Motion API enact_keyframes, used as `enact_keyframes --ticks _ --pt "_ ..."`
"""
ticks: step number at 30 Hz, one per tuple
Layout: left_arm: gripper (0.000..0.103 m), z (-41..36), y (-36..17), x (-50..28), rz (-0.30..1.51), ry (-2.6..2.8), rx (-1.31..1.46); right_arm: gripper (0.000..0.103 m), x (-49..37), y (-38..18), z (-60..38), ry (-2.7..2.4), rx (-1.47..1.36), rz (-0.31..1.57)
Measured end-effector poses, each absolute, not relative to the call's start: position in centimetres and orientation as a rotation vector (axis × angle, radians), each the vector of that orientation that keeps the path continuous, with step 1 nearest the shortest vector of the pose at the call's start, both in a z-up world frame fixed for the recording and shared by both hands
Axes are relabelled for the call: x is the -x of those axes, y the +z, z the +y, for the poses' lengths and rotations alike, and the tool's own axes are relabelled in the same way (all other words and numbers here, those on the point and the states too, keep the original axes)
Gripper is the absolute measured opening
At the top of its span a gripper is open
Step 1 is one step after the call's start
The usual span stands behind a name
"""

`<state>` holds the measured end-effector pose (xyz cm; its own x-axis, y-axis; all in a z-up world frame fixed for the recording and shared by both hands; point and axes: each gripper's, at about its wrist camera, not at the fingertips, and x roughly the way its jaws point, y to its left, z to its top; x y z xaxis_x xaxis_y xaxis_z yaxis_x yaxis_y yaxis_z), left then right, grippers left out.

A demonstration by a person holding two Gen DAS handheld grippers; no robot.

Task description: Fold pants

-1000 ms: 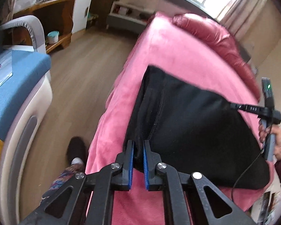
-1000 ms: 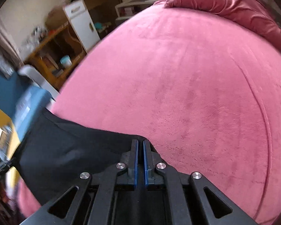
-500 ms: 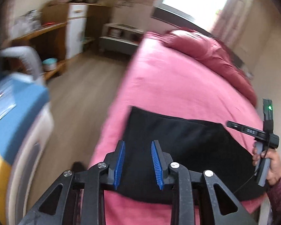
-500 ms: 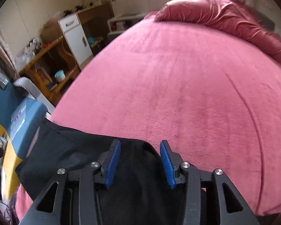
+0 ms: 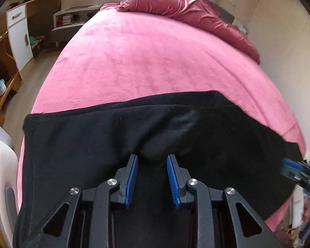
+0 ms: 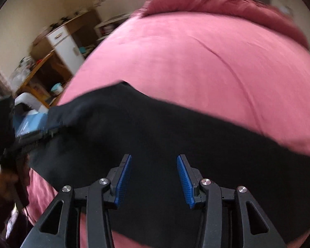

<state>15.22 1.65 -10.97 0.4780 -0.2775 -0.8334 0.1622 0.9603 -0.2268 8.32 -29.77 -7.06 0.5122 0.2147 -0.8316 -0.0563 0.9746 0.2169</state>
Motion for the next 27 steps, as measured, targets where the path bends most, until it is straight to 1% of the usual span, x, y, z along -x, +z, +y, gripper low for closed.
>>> enact_keyframes --ticks 2,7,10,14,16,19,23,25,27 --pt "0.030 1.7 -11.8 -16.0 1.067 -0.262 0.147 0.046 -6.1 -7.3 -32.2 0.109 -0.226 1.022" --pt "0.030 1.8 -11.9 -16.4 1.060 -0.243 0.154 0.046 -0.5 -7.5 -39.8 -0.066 -0.398 1.000" --pt "0.030 1.9 -11.5 -15.8 1.043 -0.245 0.143 0.046 3.3 -7.9 -45.4 -0.188 -0.558 0.961" --pt "0.034 2.8 -11.1 -14.2 1.022 -0.229 0.159 0.047 8.7 -9.1 -52.6 -0.376 -0.789 0.874" --pt "0.042 3.0 -10.8 -13.0 1.011 -0.214 0.167 0.048 10.7 -9.8 -55.0 -0.446 -0.877 0.819" --pt "0.049 3.8 -10.1 -11.7 1.005 -0.199 0.184 0.049 12.4 -11.1 -58.0 -0.502 -0.991 0.754" --pt "0.053 4.0 -9.6 -10.0 1.008 -0.192 0.201 0.049 12.9 -12.8 -60.5 -0.511 -1.117 0.678" --pt "0.058 3.8 -9.4 -9.3 1.010 -0.199 0.205 0.049 12.9 -13.6 -61.4 -0.509 -1.172 0.648" --pt "0.058 3.7 -9.0 -8.6 1.011 -0.208 0.198 0.049 12.8 -14.5 -61.8 -0.534 -1.207 0.620"
